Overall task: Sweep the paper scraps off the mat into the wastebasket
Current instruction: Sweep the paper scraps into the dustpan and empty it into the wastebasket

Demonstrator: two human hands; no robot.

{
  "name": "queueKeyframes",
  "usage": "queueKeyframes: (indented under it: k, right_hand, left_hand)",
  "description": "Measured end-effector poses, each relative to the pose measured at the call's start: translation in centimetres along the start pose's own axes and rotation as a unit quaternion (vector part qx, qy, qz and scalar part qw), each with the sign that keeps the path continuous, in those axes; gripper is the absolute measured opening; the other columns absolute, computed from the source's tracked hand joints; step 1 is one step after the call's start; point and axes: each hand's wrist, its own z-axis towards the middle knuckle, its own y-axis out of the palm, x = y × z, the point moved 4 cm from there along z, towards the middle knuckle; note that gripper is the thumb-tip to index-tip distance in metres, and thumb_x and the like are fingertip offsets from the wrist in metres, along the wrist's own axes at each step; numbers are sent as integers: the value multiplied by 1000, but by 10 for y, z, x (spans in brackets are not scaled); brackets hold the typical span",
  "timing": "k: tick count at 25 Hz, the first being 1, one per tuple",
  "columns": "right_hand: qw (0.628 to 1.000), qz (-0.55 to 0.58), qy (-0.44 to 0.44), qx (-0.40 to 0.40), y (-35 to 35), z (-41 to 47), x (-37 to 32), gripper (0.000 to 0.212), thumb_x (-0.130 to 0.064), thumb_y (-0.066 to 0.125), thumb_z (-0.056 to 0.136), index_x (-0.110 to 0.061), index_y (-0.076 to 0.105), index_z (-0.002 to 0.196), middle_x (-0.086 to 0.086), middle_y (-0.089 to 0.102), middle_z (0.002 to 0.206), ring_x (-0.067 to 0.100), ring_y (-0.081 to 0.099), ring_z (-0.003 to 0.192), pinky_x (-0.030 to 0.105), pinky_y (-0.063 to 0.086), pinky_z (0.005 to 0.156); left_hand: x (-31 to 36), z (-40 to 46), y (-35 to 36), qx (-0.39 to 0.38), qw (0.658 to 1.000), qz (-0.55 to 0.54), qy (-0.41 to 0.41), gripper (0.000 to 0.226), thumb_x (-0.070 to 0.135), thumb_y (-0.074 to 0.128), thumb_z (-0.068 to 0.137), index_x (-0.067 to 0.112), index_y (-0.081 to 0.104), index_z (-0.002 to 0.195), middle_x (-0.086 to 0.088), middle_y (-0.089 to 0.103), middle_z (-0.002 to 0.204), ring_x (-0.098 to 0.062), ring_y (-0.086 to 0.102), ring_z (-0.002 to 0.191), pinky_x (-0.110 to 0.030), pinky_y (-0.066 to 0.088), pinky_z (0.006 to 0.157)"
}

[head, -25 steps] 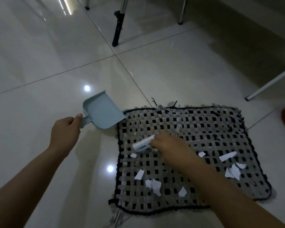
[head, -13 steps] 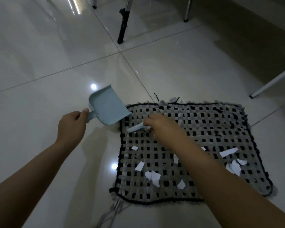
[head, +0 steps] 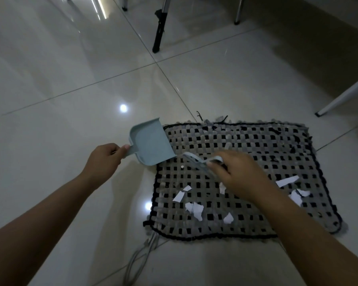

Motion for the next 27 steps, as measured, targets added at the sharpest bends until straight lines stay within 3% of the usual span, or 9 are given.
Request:
queueKeyframes:
  k: [2, 6, 9, 14, 18, 21, 27]
  right_hand:
    - [991, 123, 51, 25, 14, -5, -11, 31, -24, 47, 94, -14, 50, 64, -1, 43, 55, 14, 38, 49, 29, 32, 52]
    - [964, 231, 128, 8, 65, -9, -7, 37, -17, 49, 91, -13, 38, 56, 1, 37, 52, 15, 34, 50, 30, 30, 54]
    - [956, 240, 171, -2, 78, -15, 12, 39, -18, 49, 92, -15, 36, 55, 2, 39, 54, 16, 36, 52, 30, 30, 56]
    - [946, 228, 210, 97, 46, -20, 47, 39, -15, 51, 91, -12, 39, 54, 3, 40, 51, 17, 35, 49, 29, 29, 50]
    - [952, 202, 164, 158, 34, -10, 41, 41, -14, 51, 90, -13, 35, 52, 7, 41, 50, 20, 37, 48, 29, 31, 51]
    - [954, 219, 136, 153, 44, 2, 18, 46, -15, 50, 92, -18, 31, 50, 3, 37, 48, 20, 35, 47, 29, 30, 50]
    - [903, 324, 213, 186, 74, 12, 12, 46, -13, 49, 92, -16, 30, 51, 1, 31, 47, 16, 28, 46, 30, 30, 52]
  left_hand:
    - [1, -1, 1, 0, 1000, 6, -2, 43, 34, 51, 92, -4, 63, 74, -9, 54, 60, -19, 43, 51, -28, 31, 51]
    - [3, -3, 9, -16, 1000, 22, 3, 46, 33, 52, 91, -8, 63, 75, -9, 53, 59, -18, 43, 51, -27, 31, 51]
    - [5, -3, 14, -24, 999, 19, 13, 46, 33, 52, 91, -9, 63, 76, -9, 52, 58, -18, 43, 51, -27, 31, 51]
    - [12, -2, 24, -28, 999, 30, 34, 48, 33, 51, 91, -10, 63, 75, -18, 56, 63, -20, 43, 51, -27, 30, 51]
    - [14, -1, 31, -37, 998, 38, 43, 49, 34, 51, 91, -11, 62, 74, -20, 56, 63, -21, 44, 52, -27, 30, 51]
    - [10, 0, 30, -32, 998, 41, 45, 49, 35, 51, 91, -10, 63, 74, -26, 60, 66, -22, 45, 53, -28, 31, 51]
    - [3, 6, 15, 16, 998, 52, 31, 49, 36, 52, 90, -7, 59, 66, -15, 53, 56, -22, 44, 50, -28, 29, 50]
